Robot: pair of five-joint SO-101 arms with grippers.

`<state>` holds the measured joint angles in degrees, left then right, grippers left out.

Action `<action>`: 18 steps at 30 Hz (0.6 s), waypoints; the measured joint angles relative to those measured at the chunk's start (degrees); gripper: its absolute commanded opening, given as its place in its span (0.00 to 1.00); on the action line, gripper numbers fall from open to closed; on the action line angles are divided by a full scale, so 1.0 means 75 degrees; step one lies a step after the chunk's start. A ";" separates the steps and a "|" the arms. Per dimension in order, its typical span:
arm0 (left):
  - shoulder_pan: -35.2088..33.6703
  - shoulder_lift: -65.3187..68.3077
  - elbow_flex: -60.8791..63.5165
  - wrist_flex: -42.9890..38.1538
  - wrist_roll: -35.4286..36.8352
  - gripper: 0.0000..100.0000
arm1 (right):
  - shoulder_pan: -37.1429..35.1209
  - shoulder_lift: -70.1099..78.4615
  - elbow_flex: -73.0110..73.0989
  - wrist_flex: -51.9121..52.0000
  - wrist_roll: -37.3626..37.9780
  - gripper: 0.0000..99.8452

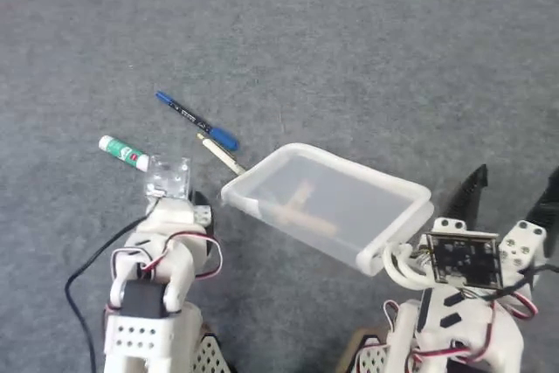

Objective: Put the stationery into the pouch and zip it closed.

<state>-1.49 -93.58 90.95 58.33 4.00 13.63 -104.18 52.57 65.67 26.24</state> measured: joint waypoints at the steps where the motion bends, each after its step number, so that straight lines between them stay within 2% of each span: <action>1: 0.0000 0.0000 -0.0234 0.0000 0.0000 0.16 | -0.0141 0.0000 0.0000 0.0070 -0.0141 0.28; 4: -0.0012 0.0000 -0.0949 0.0152 0.0000 0.29 | -0.0621 0.0000 0.0012 0.0223 -0.0539 0.28; 7: 0.0270 0.0000 -0.1571 0.0387 0.0270 0.37 | -0.1207 0.0000 0.0328 0.0223 -0.0973 0.28; 10: 0.0785 -0.0012 -0.1993 0.0774 0.0574 0.38 | -0.1641 0.0000 0.0996 0.0000 -0.1266 0.28; 14: 0.1887 -0.0012 -0.2415 0.1395 0.0633 0.38 | -0.1747 0.0000 0.1969 -0.0715 -0.1711 0.28; 18: 0.3024 -0.0035 -0.2450 0.1547 0.0633 0.38 | -0.1805 0.0082 0.2590 -0.1231 -0.2016 0.28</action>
<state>21.19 -93.85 72.57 69.93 8.75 0.09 -103.56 72.00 56.44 11.12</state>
